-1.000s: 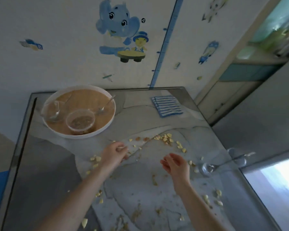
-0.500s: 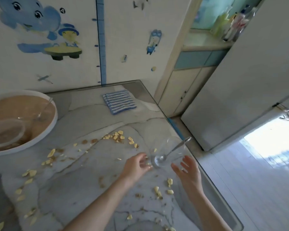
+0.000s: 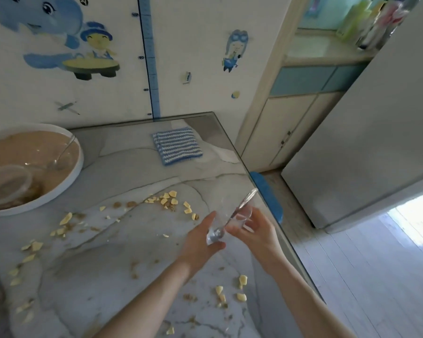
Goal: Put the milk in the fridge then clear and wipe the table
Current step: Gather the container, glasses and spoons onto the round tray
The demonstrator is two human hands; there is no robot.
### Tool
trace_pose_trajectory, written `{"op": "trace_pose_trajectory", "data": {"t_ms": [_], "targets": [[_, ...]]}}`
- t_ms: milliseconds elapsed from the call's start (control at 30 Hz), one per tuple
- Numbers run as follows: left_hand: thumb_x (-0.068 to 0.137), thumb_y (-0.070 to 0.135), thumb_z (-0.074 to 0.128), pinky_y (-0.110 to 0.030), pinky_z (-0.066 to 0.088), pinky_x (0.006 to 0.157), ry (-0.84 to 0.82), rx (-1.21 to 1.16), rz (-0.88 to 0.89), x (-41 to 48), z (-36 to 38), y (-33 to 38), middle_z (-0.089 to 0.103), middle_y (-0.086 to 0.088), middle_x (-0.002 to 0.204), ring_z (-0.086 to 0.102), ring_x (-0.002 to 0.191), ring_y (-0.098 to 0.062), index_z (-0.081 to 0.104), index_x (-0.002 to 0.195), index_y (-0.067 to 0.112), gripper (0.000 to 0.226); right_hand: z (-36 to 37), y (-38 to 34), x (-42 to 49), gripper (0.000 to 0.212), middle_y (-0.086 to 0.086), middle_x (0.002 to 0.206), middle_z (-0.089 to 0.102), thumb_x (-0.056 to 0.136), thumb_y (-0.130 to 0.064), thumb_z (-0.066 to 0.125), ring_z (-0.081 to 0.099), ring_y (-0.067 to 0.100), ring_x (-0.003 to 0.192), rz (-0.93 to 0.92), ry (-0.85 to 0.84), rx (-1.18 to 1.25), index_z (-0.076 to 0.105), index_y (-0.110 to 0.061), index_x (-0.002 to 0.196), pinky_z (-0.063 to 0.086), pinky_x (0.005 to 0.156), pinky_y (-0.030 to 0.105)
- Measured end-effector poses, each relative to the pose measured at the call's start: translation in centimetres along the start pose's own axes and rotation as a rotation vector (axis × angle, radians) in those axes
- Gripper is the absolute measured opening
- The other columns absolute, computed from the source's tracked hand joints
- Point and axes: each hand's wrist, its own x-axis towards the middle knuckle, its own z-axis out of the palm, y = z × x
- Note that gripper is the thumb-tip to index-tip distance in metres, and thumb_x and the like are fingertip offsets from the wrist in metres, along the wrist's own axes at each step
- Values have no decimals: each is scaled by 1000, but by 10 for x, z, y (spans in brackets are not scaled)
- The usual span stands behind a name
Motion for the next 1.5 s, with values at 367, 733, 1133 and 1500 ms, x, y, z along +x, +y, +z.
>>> {"op": "trace_pose_trajectory", "data": {"t_ms": [367,733,1133,1500], "targets": [[53,33,69,-34,51,89,358,-135,-25,-52,-137,-18,64,10,99,61,97,-11,48,116,46,68,127,-78,15,32,-11,79,66,68,-3,77,61,-11,65,-106,-303,25,59,-23,85,46,58,5],[73,30,75,-16,44,81,484,-109,-71,-111,-290,-92,61,9,107,57,102,-7,50,123,32,56,292,-134,-5,29,-1,86,72,71,-10,76,68,4,77,-161,-416,35,63,-15,97,52,68,20],[89,26,57,-28,41,84,674,-79,-332,-111,-388,-186,62,-12,116,58,107,-24,49,125,5,42,402,-176,43,23,-5,85,62,70,-21,77,58,9,80,-213,-330,-11,58,-19,81,44,65,17],[82,9,64,-30,54,56,756,-471,-477,-44,-415,-225,62,-21,98,65,65,-24,41,123,0,48,474,-190,141,53,3,127,52,74,-30,73,50,16,115,-290,-288,-36,50,-9,116,42,93,30]]}}
